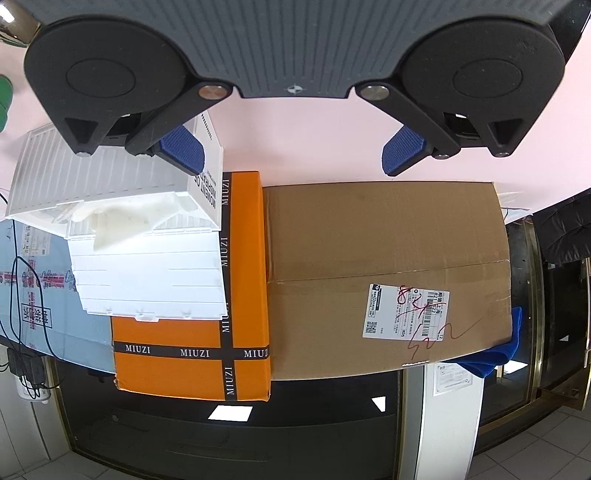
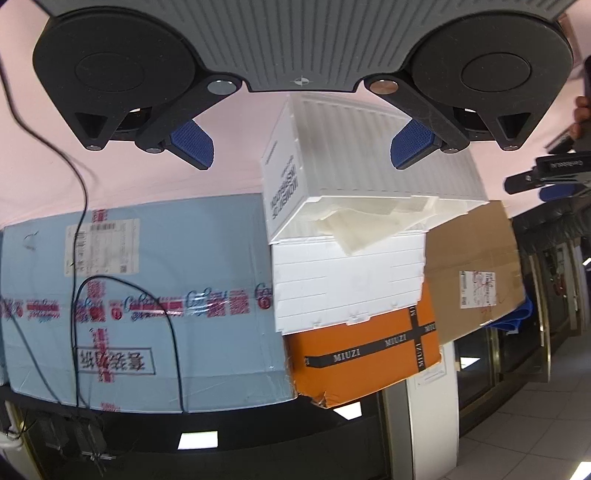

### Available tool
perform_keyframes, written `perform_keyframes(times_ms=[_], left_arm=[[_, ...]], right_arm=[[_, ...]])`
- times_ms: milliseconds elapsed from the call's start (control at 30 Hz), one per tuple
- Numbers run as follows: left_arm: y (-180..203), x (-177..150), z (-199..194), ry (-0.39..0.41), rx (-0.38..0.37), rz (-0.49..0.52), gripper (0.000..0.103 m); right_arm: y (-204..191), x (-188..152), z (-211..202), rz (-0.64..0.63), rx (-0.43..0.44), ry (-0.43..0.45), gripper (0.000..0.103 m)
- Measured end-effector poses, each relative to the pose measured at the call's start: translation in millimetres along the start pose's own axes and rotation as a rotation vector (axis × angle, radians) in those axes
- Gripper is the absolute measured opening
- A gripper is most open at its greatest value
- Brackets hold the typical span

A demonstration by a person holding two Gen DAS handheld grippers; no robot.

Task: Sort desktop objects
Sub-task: 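Move the right tool toward the green round jar on the table, then close the right gripper on the green round jar and lift it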

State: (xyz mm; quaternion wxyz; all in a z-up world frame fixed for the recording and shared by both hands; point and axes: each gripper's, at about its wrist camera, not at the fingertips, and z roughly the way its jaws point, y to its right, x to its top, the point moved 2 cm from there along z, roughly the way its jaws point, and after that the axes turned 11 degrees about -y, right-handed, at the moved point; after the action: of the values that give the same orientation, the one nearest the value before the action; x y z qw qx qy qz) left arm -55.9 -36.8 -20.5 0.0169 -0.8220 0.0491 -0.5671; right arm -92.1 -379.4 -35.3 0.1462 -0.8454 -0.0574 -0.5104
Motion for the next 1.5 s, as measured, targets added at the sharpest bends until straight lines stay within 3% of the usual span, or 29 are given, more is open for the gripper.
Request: perform_keyframes(times_ms=[467, 800, 1100, 1233, 1500], left_arm=[[29, -8, -17, -0.009, -0.018, 0.022, 0.103], [34, -9, -14, -0.051, -0.025, 0.017, 0.103], [35, -10, -14, -0.097, -0.021, -0.006, 0.103], [40, -12, -18, -0.106, -0.019, -0.009, 0.103], [36, -11, -11, -0.130, -0.026, -0.012, 0.103]], right_arm=[[-21, -9, -4, -0.073, 0.211, -0.080, 0.103], [-34, -19, 3, -0.145, 0.197, -0.194, 0.099], [-44, -27, 4, -0.206, 0.162, -0.234, 0.055], [-44, -28, 6, -0.208, 0.138, -0.251, 0.050], [-43, -25, 2, -0.199, 0.105, -0.224, 0.049]])
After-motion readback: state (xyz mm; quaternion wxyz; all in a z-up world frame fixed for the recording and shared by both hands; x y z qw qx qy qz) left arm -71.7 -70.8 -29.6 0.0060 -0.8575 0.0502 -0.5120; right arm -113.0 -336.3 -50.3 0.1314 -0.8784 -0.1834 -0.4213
